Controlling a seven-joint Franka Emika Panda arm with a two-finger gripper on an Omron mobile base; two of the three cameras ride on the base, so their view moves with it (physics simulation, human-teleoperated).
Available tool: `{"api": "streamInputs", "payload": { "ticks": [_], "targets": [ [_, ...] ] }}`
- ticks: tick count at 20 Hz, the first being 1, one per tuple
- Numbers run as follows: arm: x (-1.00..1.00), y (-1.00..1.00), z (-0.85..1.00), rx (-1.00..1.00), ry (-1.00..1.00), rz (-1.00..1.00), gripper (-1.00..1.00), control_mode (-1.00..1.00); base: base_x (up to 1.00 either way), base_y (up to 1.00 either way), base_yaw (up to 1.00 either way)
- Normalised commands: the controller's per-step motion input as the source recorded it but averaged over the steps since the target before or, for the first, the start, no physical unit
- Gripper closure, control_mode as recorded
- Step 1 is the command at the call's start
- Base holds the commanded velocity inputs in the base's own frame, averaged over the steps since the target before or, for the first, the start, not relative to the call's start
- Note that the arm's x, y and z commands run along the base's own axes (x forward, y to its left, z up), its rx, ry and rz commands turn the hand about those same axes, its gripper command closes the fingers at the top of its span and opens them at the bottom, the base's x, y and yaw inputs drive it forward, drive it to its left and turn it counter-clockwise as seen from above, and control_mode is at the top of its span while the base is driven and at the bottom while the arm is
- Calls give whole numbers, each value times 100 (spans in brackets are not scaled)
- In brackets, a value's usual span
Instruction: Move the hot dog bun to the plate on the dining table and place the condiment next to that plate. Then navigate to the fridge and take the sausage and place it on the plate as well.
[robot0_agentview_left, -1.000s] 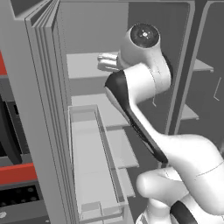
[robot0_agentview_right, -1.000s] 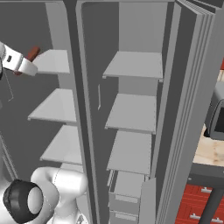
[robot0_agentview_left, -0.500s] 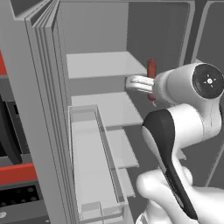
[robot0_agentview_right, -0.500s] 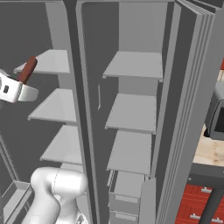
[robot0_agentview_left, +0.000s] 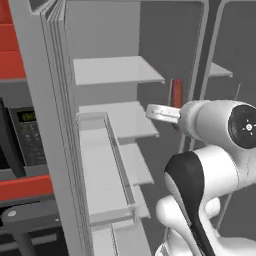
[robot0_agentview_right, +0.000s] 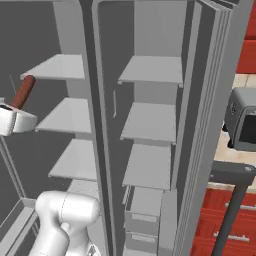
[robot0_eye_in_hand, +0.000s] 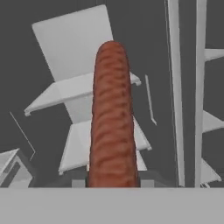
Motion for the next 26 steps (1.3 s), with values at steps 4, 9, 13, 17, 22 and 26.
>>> {"api": "streamInputs", "payload": {
  "ticks": [4,9,13,17,22,26],
  "targets": [
    [0,0,0,0,0,0,100,100,-100,16,-43],
    [0,0,0,0,0,0,100,100,-95,13,-64],
    [0,0,0,0,0,0,100,100,-81,17,-76],
    [0,0,0,0,0,0,100,100,-70,14,-82],
    [0,0,0,0,0,0,100,100,-56,11,-87],
    [0,0,0,0,0,0,100,100,-50,9,-90]
  ]
}}
